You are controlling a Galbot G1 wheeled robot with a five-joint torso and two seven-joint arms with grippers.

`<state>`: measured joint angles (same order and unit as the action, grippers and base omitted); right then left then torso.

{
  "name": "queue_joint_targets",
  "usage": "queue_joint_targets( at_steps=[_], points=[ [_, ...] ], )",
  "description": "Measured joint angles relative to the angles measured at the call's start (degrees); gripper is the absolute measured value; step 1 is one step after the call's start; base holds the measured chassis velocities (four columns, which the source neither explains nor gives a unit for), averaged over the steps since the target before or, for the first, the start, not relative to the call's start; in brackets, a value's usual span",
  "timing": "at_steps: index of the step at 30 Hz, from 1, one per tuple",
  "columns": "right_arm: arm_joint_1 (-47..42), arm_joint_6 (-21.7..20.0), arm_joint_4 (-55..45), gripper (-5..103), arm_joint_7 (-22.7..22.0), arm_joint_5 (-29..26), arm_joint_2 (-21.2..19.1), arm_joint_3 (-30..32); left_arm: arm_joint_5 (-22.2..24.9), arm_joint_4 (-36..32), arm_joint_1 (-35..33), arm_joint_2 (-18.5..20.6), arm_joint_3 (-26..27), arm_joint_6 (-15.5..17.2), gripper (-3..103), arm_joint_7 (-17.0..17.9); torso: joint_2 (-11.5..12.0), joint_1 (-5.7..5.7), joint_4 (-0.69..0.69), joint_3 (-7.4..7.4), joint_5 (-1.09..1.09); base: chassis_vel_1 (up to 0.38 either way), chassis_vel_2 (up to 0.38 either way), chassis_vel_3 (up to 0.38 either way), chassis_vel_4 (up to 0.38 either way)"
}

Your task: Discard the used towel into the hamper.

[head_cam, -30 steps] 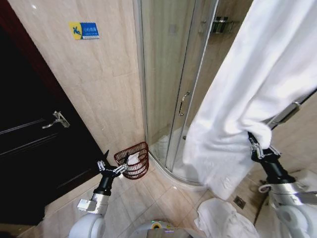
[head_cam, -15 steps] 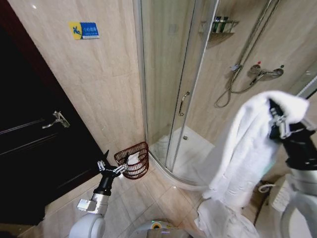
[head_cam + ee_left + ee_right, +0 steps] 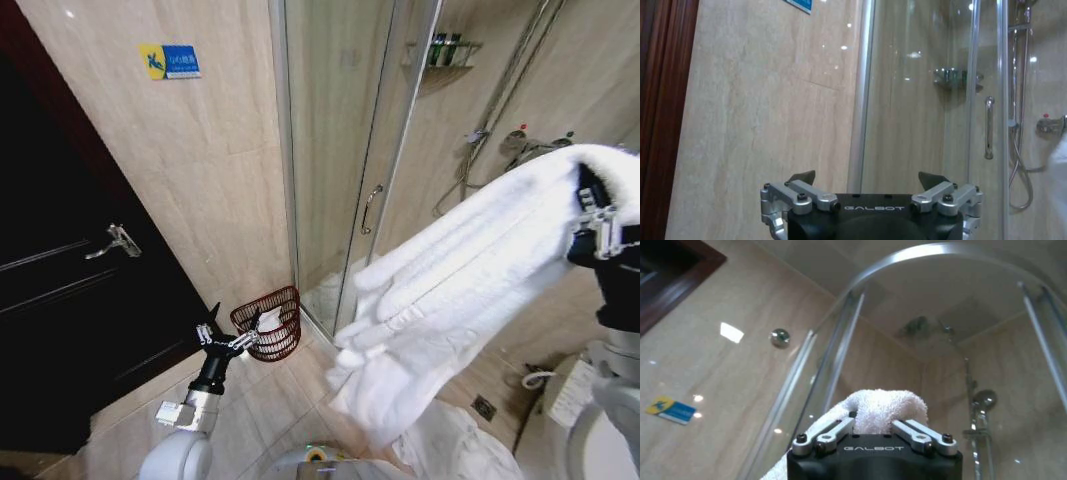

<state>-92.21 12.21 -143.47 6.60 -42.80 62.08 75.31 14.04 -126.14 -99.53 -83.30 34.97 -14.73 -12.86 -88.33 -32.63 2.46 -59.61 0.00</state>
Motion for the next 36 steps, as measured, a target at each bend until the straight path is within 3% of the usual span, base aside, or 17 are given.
queue_joint_targets(
  at_steps=[9, 24, 36],
  points=[
    [-0.21, -0.20, 0.07, 5, -3.16, 0.80, 0.44, -0.31, 0.00, 0.00, 0.00, 0.00, 0.00, 0.00, 100, 0.00, 0.00, 0.00, 0.00, 0.00, 0.00, 0.000, 0.000, 0.000, 0.000],
    [-0.24, -1.33, 0.18, 5, -4.42, 1.40, 0.88, 0.06, 0.00, 0.00, 0.00, 0.00, 0.00, 0.00, 100, 0.00, 0.00, 0.00, 0.00, 0.00, 0.01, 0.003, 0.006, -0.005, -0.007],
    [-0.37, -1.28, 0.22, 5, -5.81, 0.94, 0.90, 0.55, 0.00, 0.00, 0.00, 0.00, 0.00, 0.00, 100, 0.00, 0.00, 0.01, 0.00, 0.01, -0.02, 0.150, 0.162, -0.157, -0.169]
  ],
)
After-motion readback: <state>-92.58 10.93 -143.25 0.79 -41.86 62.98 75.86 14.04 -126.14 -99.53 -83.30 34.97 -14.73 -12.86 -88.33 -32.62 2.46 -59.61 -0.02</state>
